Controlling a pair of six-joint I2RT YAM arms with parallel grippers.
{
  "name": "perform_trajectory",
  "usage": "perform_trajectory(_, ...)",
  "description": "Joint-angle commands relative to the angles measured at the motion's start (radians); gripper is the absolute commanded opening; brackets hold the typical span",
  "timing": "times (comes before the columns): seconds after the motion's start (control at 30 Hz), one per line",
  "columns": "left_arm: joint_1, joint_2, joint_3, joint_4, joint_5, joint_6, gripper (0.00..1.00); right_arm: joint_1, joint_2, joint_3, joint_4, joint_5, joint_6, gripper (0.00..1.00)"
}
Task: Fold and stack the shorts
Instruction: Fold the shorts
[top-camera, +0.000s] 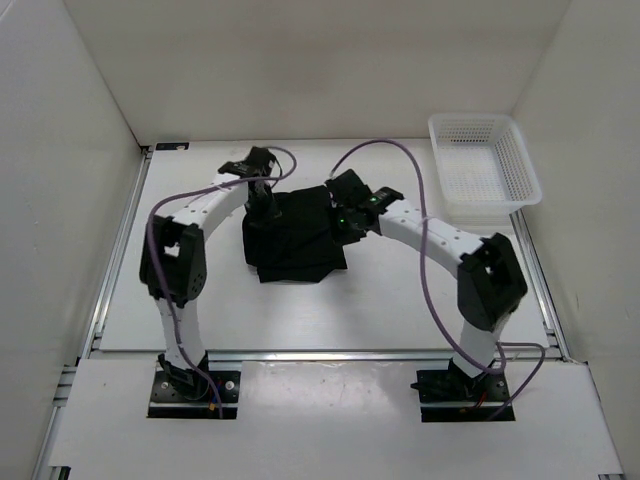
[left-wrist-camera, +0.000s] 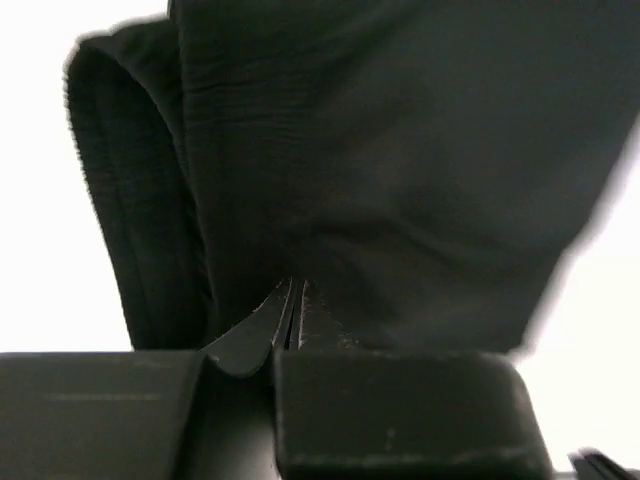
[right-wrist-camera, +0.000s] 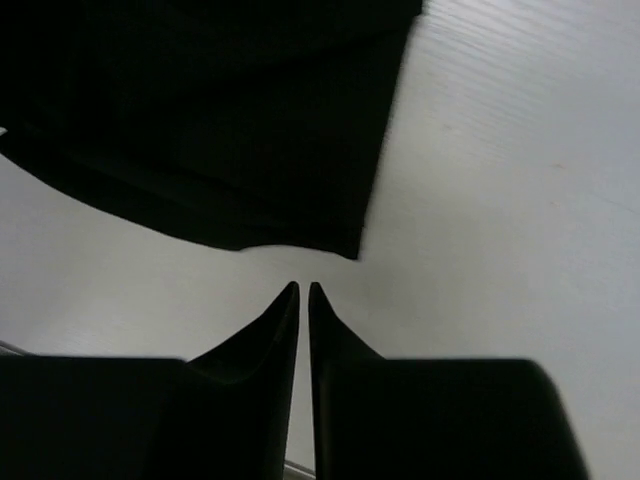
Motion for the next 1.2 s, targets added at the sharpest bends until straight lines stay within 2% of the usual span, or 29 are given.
perform_trajectory(0.0, 0.011, 0.084, -0.073, 0.027, 0.015, -0.010, 0.10, 0.004, 0.116, 0.074, 0.042, -0.120, -0.020, 0.08)
perform_trajectory(0.17, 0.011, 0.147, -0.084, 0.039, 0.015, 0.001, 0.10, 0.004, 0.268, 0.083, 0.065, -0.072, -0.020, 0.08)
perform_trajectory(0.3, 0.020, 0.142, -0.061, 0.029, 0.005, 0.035, 0.13, 0.004, 0.301, 0.050, 0.065, -0.030, -0.009, 0.08)
perform_trajectory(0.33, 0.021, 0.128, -0.047, 0.029, 0.005, 0.035, 0.17, 0.004, 0.277, 0.050, 0.065, -0.021, -0.009, 0.08)
perform_trajectory(0.37, 0.031, 0.111, -0.020, -0.002, 0.005, 0.050, 0.33, 0.004, 0.260, 0.050, 0.055, -0.021, 0.000, 0.08)
perform_trajectory(0.43, 0.031, 0.050, 0.032, -0.048, 0.005, 0.067, 0.52, 0.004, 0.179, 0.062, 0.036, 0.005, 0.000, 0.11)
perform_trajectory(0.47, 0.031, 0.025, 0.092, -0.071, 0.005, 0.084, 0.63, 0.004, 0.142, 0.076, 0.020, 0.040, 0.000, 0.16)
perform_trajectory(0.5, 0.031, -0.030, 0.126, -0.121, -0.005, 0.098, 0.71, 0.004, 0.100, 0.076, 0.019, 0.066, 0.000, 0.34)
perform_trajectory(0.57, 0.031, -0.088, 0.222, -0.167, -0.016, 0.110, 0.87, 0.004, -0.033, 0.085, -0.005, 0.132, 0.000, 0.62)
perform_trajectory(0.6, 0.031, -0.149, 0.249, -0.186, -0.016, 0.121, 0.89, 0.004, -0.075, 0.085, -0.016, 0.174, 0.000, 0.87)
perform_trajectory(0.63, 0.031, -0.184, 0.269, -0.210, -0.025, 0.121, 0.89, 0.004, -0.149, 0.094, -0.025, 0.271, 0.000, 0.95)
perform_trajectory(0.67, 0.031, -0.219, 0.278, -0.211, -0.025, 0.133, 0.95, 0.004, -0.184, 0.094, -0.048, 0.322, 0.000, 1.00)
perform_trajectory(0.7, 0.031, -0.257, 0.278, -0.211, -0.025, 0.133, 1.00, 0.004, -0.246, 0.080, -0.057, 0.377, 0.000, 1.00)
perform_trajectory(0.77, 0.031, -0.380, 0.238, -0.186, -0.025, 0.133, 1.00, 0.004, -0.303, 0.041, -0.089, 0.505, 0.011, 1.00)
perform_trajectory(0.93, 0.031, -0.645, -0.002, -0.125, -0.080, 0.096, 1.00, -0.014, -0.487, -0.062, -0.172, 0.654, 0.037, 1.00)
perform_trajectory(1.03, 0.031, -0.855, -0.155, -0.091, -0.116, 0.073, 1.00, -0.014, -0.583, -0.130, -0.229, 0.682, 0.077, 1.00)
perform_trajectory(1.17, 0.031, -0.961, -0.245, -0.079, -0.125, 0.049, 1.00, -0.014, -0.656, -0.229, -0.240, 0.676, 0.098, 1.00)
